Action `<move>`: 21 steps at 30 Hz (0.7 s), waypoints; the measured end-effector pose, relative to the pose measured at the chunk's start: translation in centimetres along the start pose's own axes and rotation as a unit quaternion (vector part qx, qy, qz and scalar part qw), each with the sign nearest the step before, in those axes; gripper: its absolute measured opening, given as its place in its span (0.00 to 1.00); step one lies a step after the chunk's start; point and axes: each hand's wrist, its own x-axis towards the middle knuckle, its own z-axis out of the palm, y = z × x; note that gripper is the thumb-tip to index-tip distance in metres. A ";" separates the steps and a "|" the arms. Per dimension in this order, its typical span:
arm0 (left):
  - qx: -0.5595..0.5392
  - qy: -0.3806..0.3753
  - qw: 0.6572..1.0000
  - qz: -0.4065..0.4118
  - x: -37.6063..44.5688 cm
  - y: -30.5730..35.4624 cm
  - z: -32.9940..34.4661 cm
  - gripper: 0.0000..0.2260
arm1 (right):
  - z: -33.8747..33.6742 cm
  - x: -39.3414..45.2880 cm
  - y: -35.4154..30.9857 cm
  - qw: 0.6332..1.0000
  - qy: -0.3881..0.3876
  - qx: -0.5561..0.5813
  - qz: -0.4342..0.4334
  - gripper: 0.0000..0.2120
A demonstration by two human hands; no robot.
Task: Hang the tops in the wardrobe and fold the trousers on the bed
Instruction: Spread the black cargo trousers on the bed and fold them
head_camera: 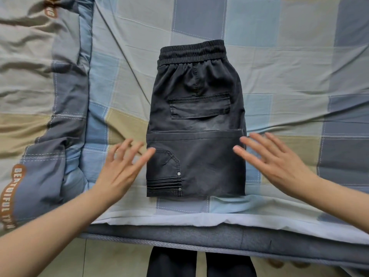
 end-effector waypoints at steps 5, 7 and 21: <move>0.194 -0.024 0.931 0.307 5.0 0.5 0.8 0.39 | 2.5 3.0 -0.9 0.964 -0.043 -0.150 -0.216 0.32; 0.207 -0.026 0.908 0.364 6.8 0.5 1.6 0.39 | 3.8 4.4 -0.5 0.956 -0.037 -0.178 -0.229 0.31; 0.198 -0.087 0.918 0.332 7.0 -1.9 1.7 0.32 | 4.4 5.0 2.1 0.964 -0.104 -0.121 -0.212 0.35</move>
